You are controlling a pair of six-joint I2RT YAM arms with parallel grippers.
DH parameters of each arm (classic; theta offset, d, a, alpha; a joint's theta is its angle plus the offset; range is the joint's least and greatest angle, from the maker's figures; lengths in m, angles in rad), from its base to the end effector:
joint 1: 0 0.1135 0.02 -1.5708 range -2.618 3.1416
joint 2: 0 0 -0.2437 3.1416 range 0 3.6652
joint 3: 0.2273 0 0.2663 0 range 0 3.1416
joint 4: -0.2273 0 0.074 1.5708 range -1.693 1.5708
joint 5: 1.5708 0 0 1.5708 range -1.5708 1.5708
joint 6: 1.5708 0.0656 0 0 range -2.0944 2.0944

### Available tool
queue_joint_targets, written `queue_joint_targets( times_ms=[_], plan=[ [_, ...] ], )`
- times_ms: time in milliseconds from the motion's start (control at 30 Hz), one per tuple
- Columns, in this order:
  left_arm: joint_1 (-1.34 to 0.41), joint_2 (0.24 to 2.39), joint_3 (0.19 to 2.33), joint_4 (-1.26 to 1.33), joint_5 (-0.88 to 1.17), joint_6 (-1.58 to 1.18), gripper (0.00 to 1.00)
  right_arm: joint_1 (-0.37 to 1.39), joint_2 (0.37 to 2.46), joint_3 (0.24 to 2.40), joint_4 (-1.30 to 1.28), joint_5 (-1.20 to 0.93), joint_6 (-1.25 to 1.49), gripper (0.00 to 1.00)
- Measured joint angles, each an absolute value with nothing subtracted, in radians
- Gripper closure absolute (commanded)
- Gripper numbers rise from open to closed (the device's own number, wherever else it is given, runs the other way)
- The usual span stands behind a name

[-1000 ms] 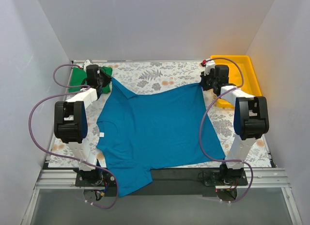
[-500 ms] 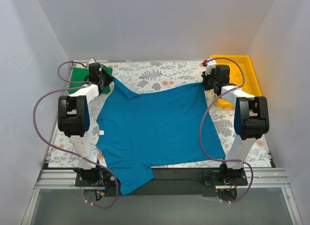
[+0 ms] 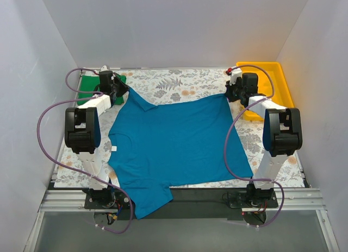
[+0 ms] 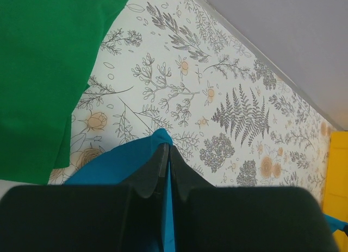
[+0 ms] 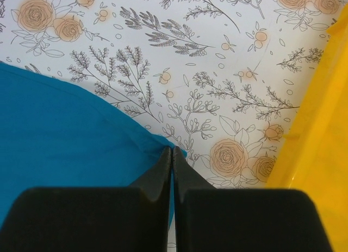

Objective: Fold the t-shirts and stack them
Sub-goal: Flatten the tshirt out

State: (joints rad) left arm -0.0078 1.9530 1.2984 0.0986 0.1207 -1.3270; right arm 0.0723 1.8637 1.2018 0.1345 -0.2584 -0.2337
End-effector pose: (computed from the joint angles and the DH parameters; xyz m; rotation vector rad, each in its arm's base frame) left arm 0.4713 -0.0116 0.1558 -1.3259 1.8338 -0.8856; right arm 0.4483 0.0493 0.1655 -0.4700 2.0298 0.1728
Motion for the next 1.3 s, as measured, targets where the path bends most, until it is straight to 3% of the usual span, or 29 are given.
queue_joint_targets(
  times_ms=[1300],
  plan=[
    [-0.008,1.95,1.249,0.113,0.183,-1.311,1.0,0.072,1.94,1.275,0.023,-0.299,-0.306,0.98]
  ],
)
